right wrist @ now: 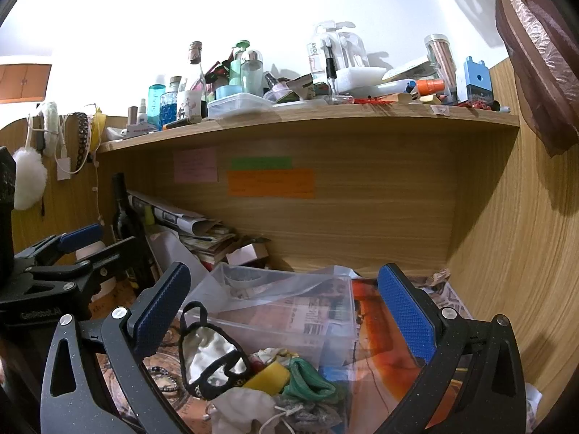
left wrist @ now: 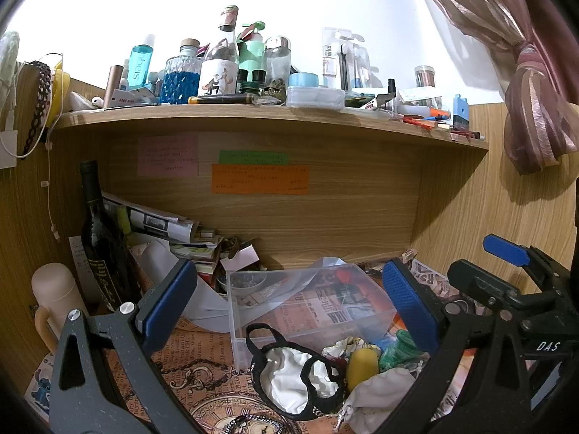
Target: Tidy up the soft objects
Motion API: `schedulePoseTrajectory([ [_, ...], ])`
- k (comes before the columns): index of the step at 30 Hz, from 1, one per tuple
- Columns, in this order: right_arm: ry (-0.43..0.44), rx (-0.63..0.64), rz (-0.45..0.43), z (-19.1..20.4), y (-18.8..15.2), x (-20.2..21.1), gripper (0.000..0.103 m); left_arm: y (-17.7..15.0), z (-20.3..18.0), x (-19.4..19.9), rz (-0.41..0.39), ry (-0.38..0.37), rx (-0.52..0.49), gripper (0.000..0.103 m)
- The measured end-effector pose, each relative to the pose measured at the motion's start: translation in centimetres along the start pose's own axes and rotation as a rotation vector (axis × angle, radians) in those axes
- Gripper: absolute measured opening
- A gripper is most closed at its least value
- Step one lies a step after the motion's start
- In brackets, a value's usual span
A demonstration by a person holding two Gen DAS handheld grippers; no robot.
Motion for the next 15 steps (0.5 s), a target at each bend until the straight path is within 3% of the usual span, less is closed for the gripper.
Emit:
schedulePoseTrajectory([
  [15,0.003,-0.003,0.001,0.09,0.03,-0.09,0.103,-0.12,0.12,-0.22,0.003,-0.003,0.003,0.103],
])
Point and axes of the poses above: each gripper's, at about its wrist camera, not at the fingertips, and x roughly against the way its jaws point, z to its left, y to its top, the point moved 2 cm from there along -x, roughly the way its jaws point, and after that the axes turned 4 degrees about y, right-handed, at the moved point
